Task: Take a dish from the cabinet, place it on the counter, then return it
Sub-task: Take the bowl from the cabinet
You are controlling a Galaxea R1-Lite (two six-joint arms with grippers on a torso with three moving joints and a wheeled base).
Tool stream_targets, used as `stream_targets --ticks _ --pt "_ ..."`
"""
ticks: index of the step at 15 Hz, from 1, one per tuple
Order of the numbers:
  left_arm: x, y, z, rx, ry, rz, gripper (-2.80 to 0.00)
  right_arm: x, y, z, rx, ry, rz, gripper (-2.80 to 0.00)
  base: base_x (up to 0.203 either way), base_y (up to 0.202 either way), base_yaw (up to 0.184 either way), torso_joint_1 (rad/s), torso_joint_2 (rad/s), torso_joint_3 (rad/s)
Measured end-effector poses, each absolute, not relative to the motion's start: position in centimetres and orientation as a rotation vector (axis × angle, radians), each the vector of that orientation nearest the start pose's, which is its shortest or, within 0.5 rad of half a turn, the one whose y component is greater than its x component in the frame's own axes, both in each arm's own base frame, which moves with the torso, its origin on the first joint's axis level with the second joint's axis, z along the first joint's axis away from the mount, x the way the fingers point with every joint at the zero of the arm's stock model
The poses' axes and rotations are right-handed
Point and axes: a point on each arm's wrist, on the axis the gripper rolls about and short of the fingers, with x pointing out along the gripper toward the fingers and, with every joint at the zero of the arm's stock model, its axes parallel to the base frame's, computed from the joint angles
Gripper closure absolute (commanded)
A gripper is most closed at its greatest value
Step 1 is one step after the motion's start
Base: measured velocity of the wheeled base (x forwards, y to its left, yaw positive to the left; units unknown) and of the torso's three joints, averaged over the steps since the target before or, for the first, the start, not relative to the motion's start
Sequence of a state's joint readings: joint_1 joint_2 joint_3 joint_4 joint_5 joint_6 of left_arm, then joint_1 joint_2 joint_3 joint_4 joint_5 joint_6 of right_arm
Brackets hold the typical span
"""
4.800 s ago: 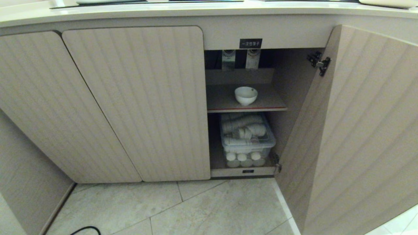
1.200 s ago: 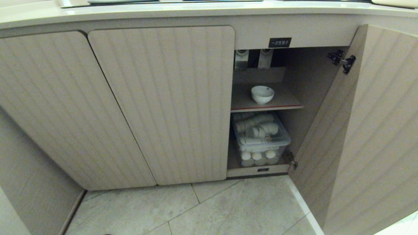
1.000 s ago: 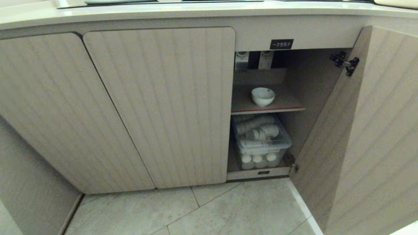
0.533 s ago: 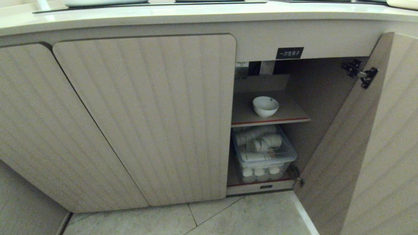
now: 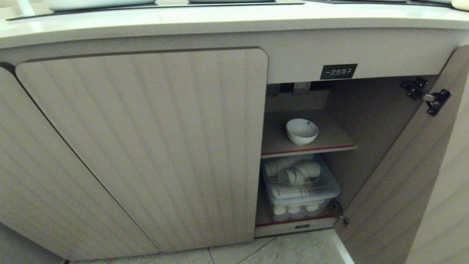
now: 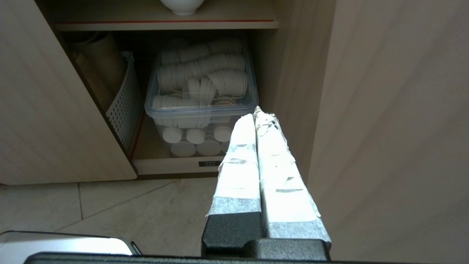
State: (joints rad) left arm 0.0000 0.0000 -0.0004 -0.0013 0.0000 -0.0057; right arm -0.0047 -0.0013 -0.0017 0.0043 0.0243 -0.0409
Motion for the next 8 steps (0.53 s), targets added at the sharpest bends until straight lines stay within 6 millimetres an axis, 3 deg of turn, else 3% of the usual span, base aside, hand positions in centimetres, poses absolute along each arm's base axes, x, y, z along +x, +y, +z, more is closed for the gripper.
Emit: stream_targets --ticks 8 --pt "-2.28 0.00 7.57 -0.004 -0.001 0.000 0.00 -2.30 0.06 7.56 -0.040 0.000 0.019 0.00 0.000 0.000 0.000 0.000 0.00 0.000"
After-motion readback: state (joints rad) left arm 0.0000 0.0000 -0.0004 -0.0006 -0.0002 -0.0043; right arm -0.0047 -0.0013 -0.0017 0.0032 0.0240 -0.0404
